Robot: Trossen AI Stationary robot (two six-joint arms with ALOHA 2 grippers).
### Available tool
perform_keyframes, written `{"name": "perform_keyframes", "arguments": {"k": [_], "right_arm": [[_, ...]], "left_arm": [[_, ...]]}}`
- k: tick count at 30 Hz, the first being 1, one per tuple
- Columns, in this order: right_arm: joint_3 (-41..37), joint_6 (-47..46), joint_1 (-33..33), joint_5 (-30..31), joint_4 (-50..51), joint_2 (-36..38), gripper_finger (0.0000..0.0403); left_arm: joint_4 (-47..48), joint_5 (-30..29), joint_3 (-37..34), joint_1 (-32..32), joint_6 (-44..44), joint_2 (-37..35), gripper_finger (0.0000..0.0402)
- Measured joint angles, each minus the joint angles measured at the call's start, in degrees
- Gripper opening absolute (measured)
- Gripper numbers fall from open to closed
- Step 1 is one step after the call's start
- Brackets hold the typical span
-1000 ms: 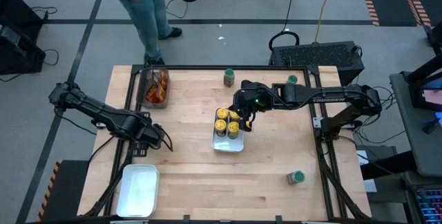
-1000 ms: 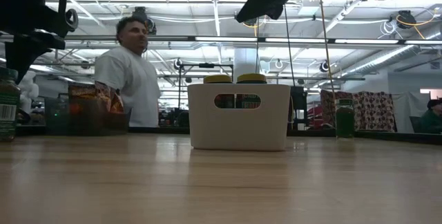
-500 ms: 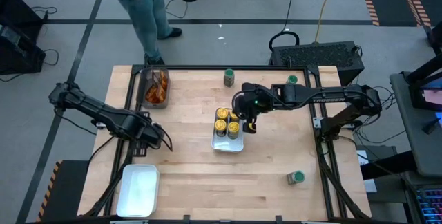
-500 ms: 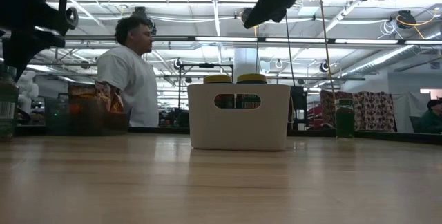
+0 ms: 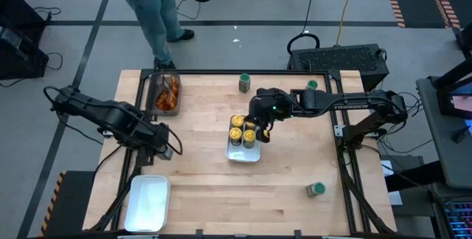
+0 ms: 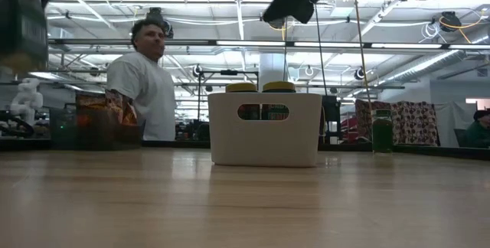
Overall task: Sort spices by type
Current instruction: Put the middle left green spice bottle into the bottom white bin
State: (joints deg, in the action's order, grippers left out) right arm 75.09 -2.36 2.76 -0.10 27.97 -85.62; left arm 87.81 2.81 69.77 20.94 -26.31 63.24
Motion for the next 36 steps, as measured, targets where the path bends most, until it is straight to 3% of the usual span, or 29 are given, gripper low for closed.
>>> {"name": "perform_keyframes", "arguments": {"k": [5,12,21,36], "right_arm": [[0.00,-2.08,-0.23,0.04,-3.43,0.00,0.0000],[0.00,-6.74,-2.00,1.79,-3.39,0.00,0.0000],[0.00,-9.01,-4.50,4.98,-3.39,0.00,0.0000],[0.00,-9.25,-4.79,4.85,-3.73,0.00,0.0000]], "left_arm": [[0.24,1.92,4.39,4.19,-3.90,0.00,0.0212],[0.24,6.64,5.02,13.66,-11.56,0.68,0.0212],[-2.49,6.12,5.02,25.05,-16.89,6.78,0.0212],[-5.10,3.81,5.02,28.70,-20.12,20.84,0.0212]]}}
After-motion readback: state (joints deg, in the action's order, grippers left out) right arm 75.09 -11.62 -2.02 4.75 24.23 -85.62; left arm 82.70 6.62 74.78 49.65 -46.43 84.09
